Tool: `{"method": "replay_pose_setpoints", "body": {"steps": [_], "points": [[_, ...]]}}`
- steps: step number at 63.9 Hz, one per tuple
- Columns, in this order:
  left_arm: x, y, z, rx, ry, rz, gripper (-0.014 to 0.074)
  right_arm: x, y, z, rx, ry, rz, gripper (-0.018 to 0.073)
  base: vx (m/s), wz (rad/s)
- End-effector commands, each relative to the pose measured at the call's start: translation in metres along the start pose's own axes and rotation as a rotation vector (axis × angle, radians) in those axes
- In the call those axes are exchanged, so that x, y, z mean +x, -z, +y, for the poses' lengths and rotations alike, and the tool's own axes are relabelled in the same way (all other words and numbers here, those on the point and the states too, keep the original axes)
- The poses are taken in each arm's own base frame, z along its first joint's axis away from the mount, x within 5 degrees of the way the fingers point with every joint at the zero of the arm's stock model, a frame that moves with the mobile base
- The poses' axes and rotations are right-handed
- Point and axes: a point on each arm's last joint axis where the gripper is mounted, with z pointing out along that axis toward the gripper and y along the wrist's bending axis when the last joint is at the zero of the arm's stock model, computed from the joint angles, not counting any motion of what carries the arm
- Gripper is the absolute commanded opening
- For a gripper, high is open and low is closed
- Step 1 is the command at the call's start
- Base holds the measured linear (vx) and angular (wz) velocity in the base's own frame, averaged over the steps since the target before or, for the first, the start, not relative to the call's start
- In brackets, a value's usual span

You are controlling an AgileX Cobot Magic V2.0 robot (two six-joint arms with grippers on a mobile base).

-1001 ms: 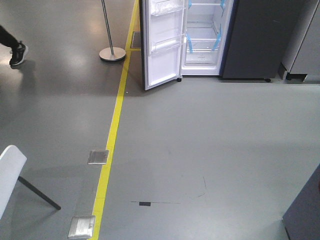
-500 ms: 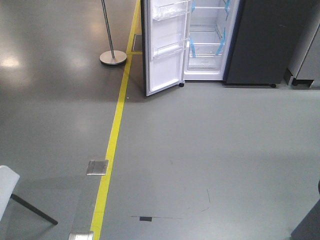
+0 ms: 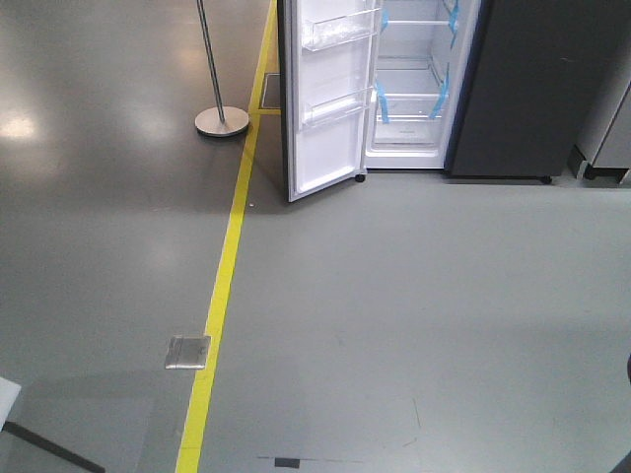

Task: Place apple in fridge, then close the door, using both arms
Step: 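Drive toward the open white refrigerator holding the apple, then keep driving closer to the refrigerator's open door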

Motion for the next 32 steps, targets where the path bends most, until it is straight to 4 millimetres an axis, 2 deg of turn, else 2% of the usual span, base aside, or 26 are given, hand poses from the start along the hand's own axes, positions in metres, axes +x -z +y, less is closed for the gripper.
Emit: {"method": "replay_pose_setpoints", "body": {"steps": [1,32], "points": [[-0.0002,-0.0005,-0.0007,0.013,0.018,-0.061,-0.0005,-0.0136,0.0065,-0.0001,0.004,0.002,-0.106,0.0198,0.16,-0.01],[-0.0002,-0.0005,-0.0007,0.013,0.018,-0.061,-0.0005,-0.0136,0.0065,-0.0001,0.004,0.002,-0.106,0.0198,0.16,-0.01]]}}
